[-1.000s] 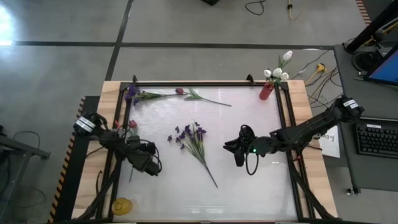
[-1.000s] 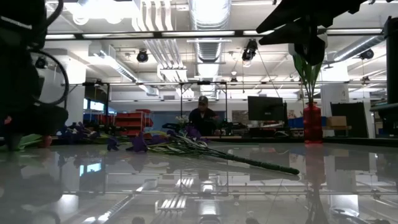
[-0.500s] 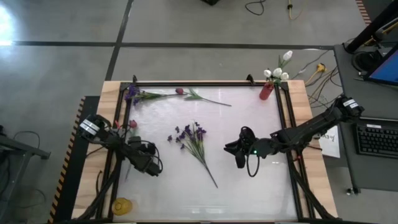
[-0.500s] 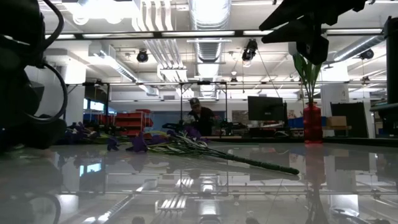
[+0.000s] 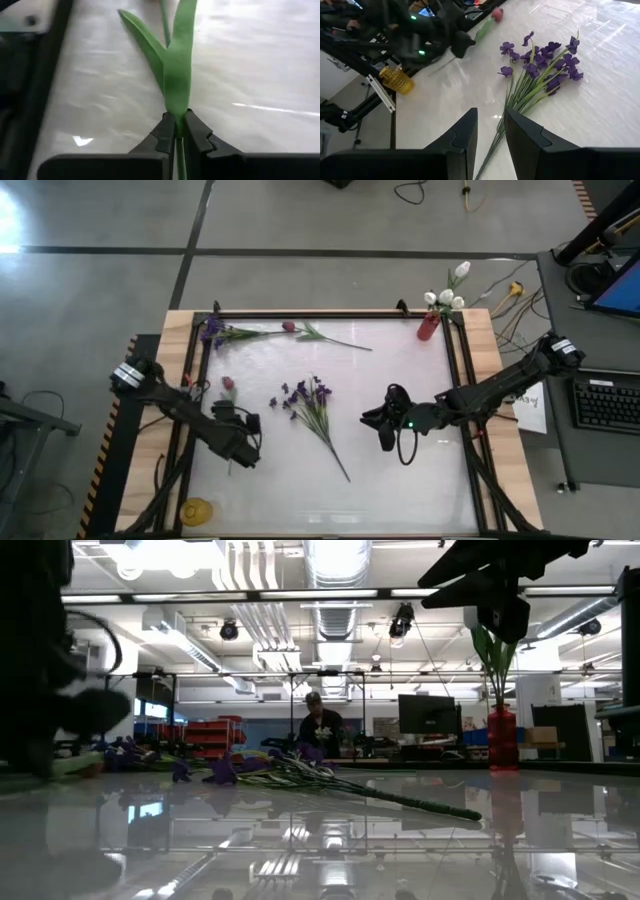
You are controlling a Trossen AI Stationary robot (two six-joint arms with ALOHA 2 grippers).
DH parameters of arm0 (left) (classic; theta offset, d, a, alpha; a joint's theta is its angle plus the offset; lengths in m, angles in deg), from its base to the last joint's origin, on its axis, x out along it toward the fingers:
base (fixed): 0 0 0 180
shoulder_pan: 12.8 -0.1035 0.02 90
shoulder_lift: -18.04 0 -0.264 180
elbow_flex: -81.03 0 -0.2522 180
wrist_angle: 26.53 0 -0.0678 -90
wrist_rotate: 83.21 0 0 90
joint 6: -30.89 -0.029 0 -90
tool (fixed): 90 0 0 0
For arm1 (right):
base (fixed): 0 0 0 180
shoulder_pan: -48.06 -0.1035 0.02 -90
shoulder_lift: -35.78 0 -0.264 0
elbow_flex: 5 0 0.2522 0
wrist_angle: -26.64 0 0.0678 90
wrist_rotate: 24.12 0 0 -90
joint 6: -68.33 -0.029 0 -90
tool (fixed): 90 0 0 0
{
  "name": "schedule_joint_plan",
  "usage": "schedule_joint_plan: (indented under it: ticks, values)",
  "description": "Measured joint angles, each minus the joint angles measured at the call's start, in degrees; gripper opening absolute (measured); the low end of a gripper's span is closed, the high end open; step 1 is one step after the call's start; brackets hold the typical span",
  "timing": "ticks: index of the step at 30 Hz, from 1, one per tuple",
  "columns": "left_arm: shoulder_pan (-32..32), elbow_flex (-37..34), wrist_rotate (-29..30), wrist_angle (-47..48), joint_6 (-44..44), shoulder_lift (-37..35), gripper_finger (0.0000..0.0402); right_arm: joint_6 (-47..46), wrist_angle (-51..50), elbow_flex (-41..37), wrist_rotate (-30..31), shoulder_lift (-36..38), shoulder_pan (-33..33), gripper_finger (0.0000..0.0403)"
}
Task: Sort flowers into vase by color
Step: Put the middle red tulip into the yellow flower vase
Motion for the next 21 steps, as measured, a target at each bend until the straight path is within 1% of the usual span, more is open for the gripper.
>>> schedule_joint_plan:
  ticks: [4, 6, 9, 12, 15, 18, 21]
  values:
    - [1.3, 3.9, 4.1, 0.1, -3.8, -2.8, 0.0000, 0.1, 0.0, 0.0, 0.0, 0.0, 0.0, 0.0089]
    - [1.4, 5.6, 4.2, -0.6, -6.5, -3.0, 0.0000, 0.1, 0.0, 0.0, 0.0, 0.0, 0.0, 0.0089]
    - [1.6, 7.6, 4.1, -6.0, -11.7, -2.5, 0.0000, 0.2, 0.0, 0.0, 0.0, 0.0, 0.0, 0.0089]
    - [1.6, 8.2, 1.1, -16.0, -18.7, -0.3, 0.0000, 0.2, 0.0, 0.0, 0.0, 0.0, 0.0, 0.0089]
    - [1.6, 8.3, -3.0, -23.5, -21.5, 2.9, 0.0000, 0.7, 0.0, 0.0, 0.0, 0.0, -0.5, 0.0089]
    - [1.6, 8.7, -4.5, -24.6, -21.9, 4.7, 0.0002, 0.9, 0.0, 0.0, 0.0, 0.0, -1.2, 0.0089]
    - [1.6, 10.9, -5.5, -21.5, -23.0, 5.3, 0.0019, 0.7, 0.0, 0.0, 0.0, 0.0, -1.7, 0.0094]
